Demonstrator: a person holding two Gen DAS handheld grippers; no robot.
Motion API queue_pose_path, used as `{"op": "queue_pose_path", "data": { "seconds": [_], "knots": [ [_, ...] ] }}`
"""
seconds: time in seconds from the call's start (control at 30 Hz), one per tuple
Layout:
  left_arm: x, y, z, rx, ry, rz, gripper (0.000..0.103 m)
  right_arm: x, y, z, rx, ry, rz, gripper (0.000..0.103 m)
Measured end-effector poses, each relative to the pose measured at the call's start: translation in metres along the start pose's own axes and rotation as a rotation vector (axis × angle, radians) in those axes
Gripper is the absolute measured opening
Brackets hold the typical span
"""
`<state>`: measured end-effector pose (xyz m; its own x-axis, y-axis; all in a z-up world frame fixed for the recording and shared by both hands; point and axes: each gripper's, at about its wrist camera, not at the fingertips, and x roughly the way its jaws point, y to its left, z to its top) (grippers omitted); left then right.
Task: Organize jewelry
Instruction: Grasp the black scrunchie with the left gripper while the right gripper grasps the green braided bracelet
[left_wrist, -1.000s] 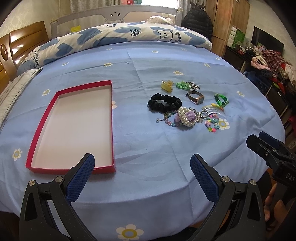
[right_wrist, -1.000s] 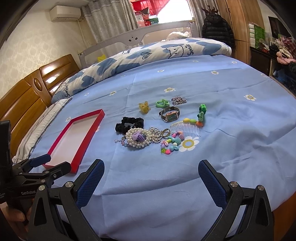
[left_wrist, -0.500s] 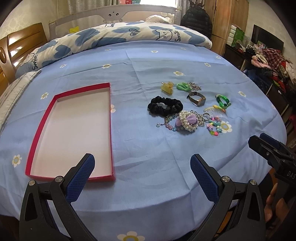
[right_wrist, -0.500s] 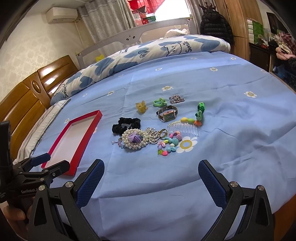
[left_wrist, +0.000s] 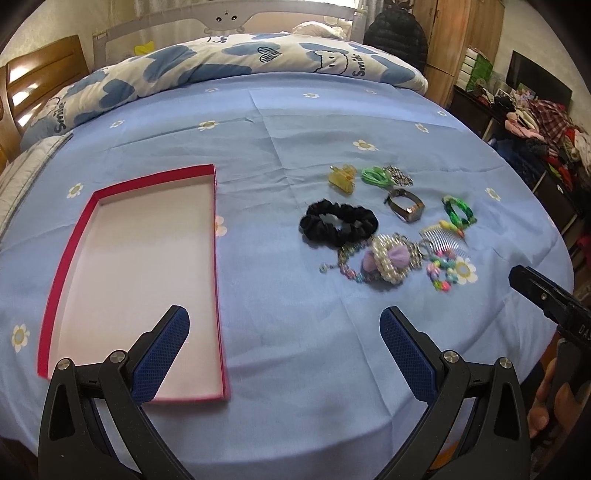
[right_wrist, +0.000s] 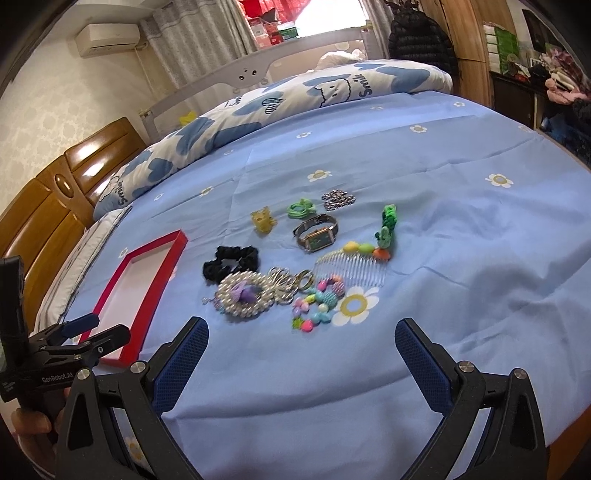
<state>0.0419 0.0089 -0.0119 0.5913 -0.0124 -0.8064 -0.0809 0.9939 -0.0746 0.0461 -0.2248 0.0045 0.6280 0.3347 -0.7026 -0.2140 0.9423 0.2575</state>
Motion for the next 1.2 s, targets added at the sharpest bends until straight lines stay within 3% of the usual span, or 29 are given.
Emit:
{"op": "queue_pose_path", "data": {
  "seconds": [0.2,0.4,0.57,0.73,0.87,0.93,1.0,1.03,1.2],
  "knots": [
    [0.025,0.006,0.031,-0.016,0.024,-0.021,0.100,0.015,-0.015,0.025,0.005,-0.026,-0.017,0.099],
    [0.051,0.006,0.057,-0.019,0.051,-0.045,0.091,0.039,-0.039,0.053,0.044,-0.007,-0.066,0.076],
    [0.077,0.000,0.072,0.004,0.107,-0.067,0.087,0.061,-0.056,0.065,0.070,0.042,-0.094,0.071],
    [0.109,-0.007,0.080,0.009,0.166,-0.077,0.081,0.086,-0.069,0.068,0.097,0.113,-0.115,0.054],
    [0.129,-0.011,0.082,0.014,0.210,-0.101,0.081,0.099,-0.078,0.071,0.116,0.128,-0.114,0.048],
    [0.136,-0.012,0.084,0.020,0.221,-0.105,0.081,0.107,-0.081,0.072,0.125,0.148,-0.106,0.036],
    [0.142,-0.014,0.086,0.022,0.231,-0.119,0.081,0.115,-0.083,0.072,0.133,0.168,-0.095,0.017],
    [0.144,-0.015,0.087,0.024,0.235,-0.127,0.075,0.117,-0.084,0.072,0.139,0.173,-0.086,0.016],
    [0.157,-0.023,0.089,0.046,0.264,-0.140,0.029,0.112,-0.082,0.076,0.151,0.135,-0.051,0.011]
  ]
}}
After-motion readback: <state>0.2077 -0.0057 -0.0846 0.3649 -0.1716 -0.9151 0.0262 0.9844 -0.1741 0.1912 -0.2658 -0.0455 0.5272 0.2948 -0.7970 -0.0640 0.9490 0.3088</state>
